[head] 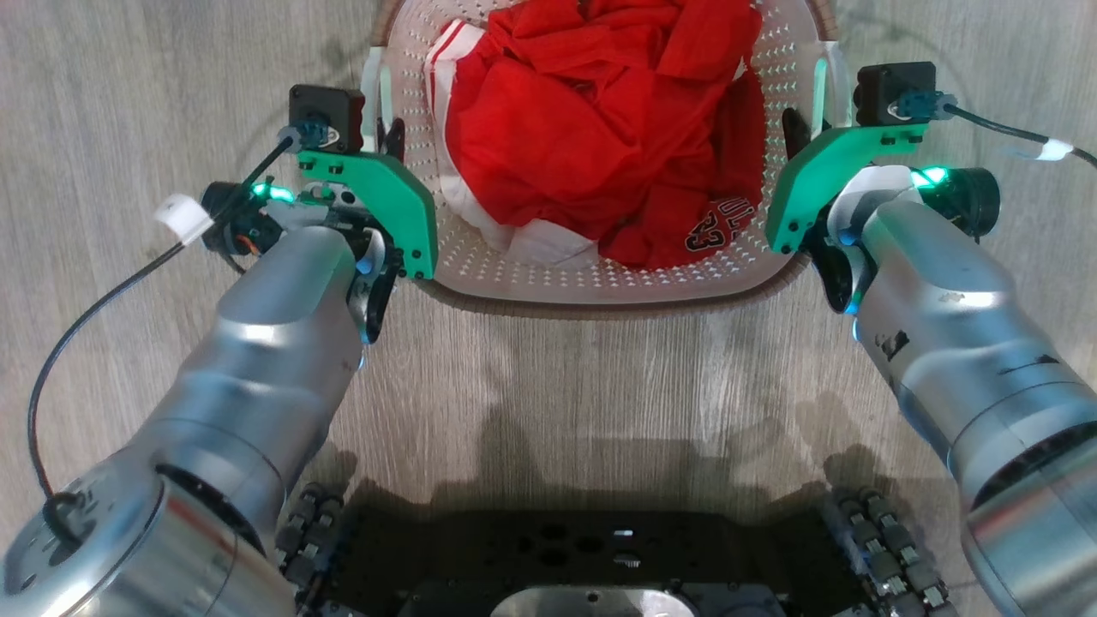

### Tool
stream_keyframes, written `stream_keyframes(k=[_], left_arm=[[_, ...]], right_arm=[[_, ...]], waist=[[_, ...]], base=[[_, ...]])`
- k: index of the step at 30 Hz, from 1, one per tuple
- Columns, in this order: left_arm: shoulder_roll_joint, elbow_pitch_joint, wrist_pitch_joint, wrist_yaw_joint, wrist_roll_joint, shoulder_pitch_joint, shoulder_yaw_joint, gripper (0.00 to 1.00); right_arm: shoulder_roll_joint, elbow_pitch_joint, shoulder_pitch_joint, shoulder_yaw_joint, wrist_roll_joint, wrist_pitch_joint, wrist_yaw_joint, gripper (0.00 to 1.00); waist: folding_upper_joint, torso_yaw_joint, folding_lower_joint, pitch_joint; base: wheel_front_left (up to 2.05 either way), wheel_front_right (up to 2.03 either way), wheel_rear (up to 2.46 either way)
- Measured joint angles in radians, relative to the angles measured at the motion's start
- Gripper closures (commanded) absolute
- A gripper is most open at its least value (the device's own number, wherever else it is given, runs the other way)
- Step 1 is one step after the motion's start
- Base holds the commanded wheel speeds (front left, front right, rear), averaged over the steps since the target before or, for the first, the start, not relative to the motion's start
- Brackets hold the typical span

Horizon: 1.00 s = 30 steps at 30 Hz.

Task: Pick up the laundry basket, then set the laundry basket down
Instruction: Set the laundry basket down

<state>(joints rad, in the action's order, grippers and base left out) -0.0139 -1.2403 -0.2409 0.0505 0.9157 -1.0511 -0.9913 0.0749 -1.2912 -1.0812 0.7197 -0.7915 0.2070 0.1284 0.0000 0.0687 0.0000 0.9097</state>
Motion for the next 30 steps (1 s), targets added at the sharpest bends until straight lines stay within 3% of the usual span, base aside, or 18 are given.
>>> stream_keyframes(k=[18, 20, 21, 22, 23, 25, 26, 27, 28, 30], left_arm=[[0.0, 0.003, -0.011, 0.004, 0.015, -0.016, -0.026, 1.0], [0.0, 0.003, -0.011, 0.004, 0.019, -0.016, -0.027, 1.0], [0.0, 0.003, -0.012, 0.005, 0.019, -0.017, -0.027, 0.87], [0.0, 0.004, -0.016, 0.009, 0.019, -0.019, -0.03, 0.64], [-0.001, 0.003, -0.016, 0.012, 0.019, -0.021, -0.033, 0.55], [-0.006, 0.002, -0.016, 0.013, 0.019, -0.021, -0.036, 0.51], [-0.007, 0.003, -0.016, 0.014, 0.022, -0.021, -0.037, 0.22], [-0.007, 0.003, -0.016, 0.019, 0.029, -0.021, -0.037, 0.14], [-0.007, 0.003, -0.016, 0.021, 0.036, -0.021, -0.037, 0.02], [-0.008, 0.004, -0.016, 0.021, 0.046, -0.019, -0.042, 0.0]], right_arm=[[-0.014, 0.002, 0.0, -0.2, 0.205, -0.003, 0.0, 1.0], [-0.016, 0.002, 0.0, -0.217, 0.226, -0.004, 0.0, 0.75], [-0.016, 0.001, 0.0, -0.223, 0.239, -0.005, 0.0, 0.65], [-0.015, -0.001, 0.001, -0.23, 0.255, -0.006, 0.0, 0.57], [-0.014, -0.002, 0.001, -0.238, 0.268, -0.008, 0.0, 0.44], [-0.011, -0.003, 0.001, -0.251, 0.284, -0.012, 0.0, 0.29], [-0.007, -0.003, 0.001, -0.258, 0.288, -0.012, 0.0, 0.12], [-0.004, -0.004, 0.001, -0.262, 0.291, -0.012, 0.0, 0.0], [-0.003, -0.004, 0.001, -0.264, 0.291, -0.012, 0.0, 0.0], [-0.004, -0.004, 0.001, -0.266, 0.291, -0.012, 0.0, 0.0]], waist=[[0.0, 0.001, 0.0, 0.027], [0.0, 0.0, 0.0, 0.026], [0.0, 0.0, 0.0, 0.025], [0.0, 0.0, 0.0, 0.023], [0.0, 0.0, 0.0, 0.021], [0.0, 0.002, 0.0, 0.018], [0.0, 0.004, 0.0, 0.016], [0.0, 0.005, 0.0, 0.014], [0.0, 0.007, 0.0, 0.012], [0.0, 0.009, 0.0, 0.005]], base=[[0.0, 0.0, 0.0], [0.0, 0.0, 0.0], [0.0, 0.0, 0.0], [0.0, 0.0, 0.0], [0.0, 0.0, 0.0], [0.0, 0.0, 0.0], [0.0, 0.0, 0.0], [0.0, 0.0, 0.0], [0.0, 0.0, 0.0], [0.0, 0.0, 0.0]])
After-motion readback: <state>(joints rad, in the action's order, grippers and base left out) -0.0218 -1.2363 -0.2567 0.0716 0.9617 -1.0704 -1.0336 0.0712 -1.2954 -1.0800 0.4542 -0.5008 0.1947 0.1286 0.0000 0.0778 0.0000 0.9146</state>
